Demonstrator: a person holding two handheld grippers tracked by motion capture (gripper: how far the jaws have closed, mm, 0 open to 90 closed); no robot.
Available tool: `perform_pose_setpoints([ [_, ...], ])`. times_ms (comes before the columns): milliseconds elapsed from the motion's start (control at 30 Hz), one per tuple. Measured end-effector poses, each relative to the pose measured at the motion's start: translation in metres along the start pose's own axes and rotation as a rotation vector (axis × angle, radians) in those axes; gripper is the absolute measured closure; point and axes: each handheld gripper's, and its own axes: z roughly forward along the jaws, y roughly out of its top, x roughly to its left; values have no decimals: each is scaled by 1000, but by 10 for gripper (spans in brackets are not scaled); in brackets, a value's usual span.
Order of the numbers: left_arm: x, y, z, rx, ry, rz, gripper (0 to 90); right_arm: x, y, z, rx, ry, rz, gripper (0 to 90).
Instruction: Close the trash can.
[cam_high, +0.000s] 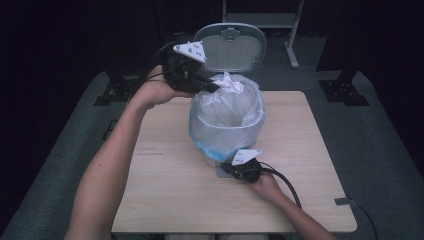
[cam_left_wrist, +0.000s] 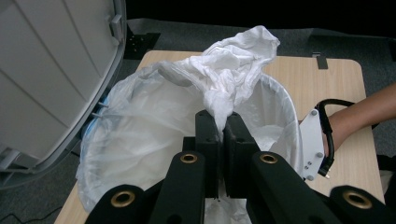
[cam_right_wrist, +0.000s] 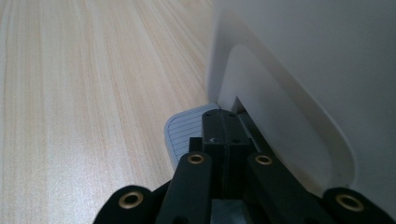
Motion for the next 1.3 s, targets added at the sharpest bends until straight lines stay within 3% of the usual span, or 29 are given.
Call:
perform_pose_setpoints([
  [367,5,1,15,11,3,-14,868,0,0,0,1,-1,2,900],
  [567,7,4,26,38,5,0,868,0,0,0,0,-1,1,900],
  [1133,12,2,45,81,17,-10,863,0,0,0,0,-1,0,900],
  [1300,13,1,48,83,22,-10,820,0,0,0,0,-1,0,900],
])
